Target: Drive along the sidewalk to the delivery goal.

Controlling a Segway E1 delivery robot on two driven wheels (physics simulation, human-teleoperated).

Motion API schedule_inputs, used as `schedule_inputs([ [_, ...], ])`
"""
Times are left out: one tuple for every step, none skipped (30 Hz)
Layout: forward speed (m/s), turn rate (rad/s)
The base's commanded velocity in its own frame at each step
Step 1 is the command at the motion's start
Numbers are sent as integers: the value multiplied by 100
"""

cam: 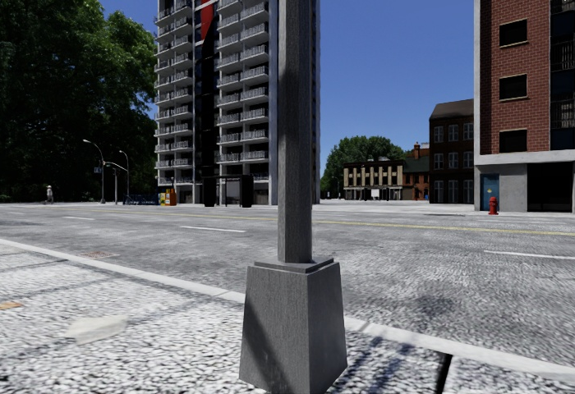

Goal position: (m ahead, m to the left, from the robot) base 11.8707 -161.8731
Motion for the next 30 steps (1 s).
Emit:
schedule_inputs([
  [0, 0],
  [0, 0],
  [0, 0],
  [0, 0],
  [0, 0],
  [0, 0],
  [0, 0],
  [0, 0],
  [0, 0],
  [0, -28],
  [0, -28],
  [0, -68],
  [0, -71],
  [0, -72],
  [0, -72],
  [0, -72],
  [0, -72],
  [0, -72],
  [0, -72],
  [0, -72],
  [0, -72],
  [0, -72],
  [0, -72],
  [0, -72],
  [0, -72],
  [0, -73],
  [0, -73],
  [0, -74],
  [0, -74],
  [0, -74],
])
